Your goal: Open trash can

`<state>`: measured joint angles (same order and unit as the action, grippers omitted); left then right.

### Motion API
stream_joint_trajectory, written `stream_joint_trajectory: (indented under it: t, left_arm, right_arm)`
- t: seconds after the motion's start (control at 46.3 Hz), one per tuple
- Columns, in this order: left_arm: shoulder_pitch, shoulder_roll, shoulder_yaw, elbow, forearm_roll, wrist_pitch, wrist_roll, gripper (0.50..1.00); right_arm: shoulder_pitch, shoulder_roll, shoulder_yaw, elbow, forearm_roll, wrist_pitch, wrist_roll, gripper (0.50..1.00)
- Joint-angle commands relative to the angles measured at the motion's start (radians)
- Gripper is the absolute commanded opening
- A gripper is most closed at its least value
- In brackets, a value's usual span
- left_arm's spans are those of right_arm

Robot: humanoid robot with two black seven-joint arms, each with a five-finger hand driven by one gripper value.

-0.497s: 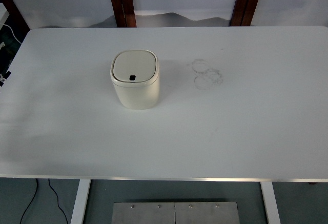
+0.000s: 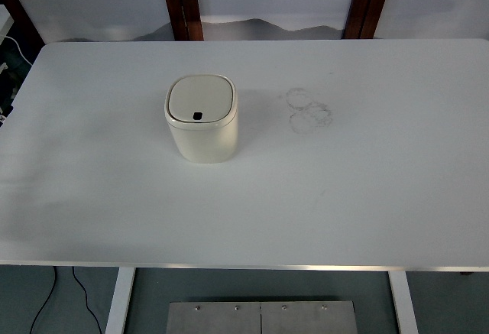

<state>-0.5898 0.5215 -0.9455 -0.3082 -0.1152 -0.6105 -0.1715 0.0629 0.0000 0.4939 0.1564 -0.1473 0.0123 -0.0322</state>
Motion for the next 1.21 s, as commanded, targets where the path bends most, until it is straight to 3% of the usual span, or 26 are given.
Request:
stream_joint_trajectory:
  t: [0.0,1.189]
  left_arm:
    - [0.002,0.002,0.001,0.0,0.0,0.0,0.001,1.0]
    - [-0.01,0.006,0.004,0.0,0.009,0.008,0.001,1.0]
  right_arm:
    - [0.0,0.0,0.0,0.0,0.0,0.0,0.0,0.995]
    - [0.0,0.0,0.0,0.0,0.0,0.0,0.0,0.995]
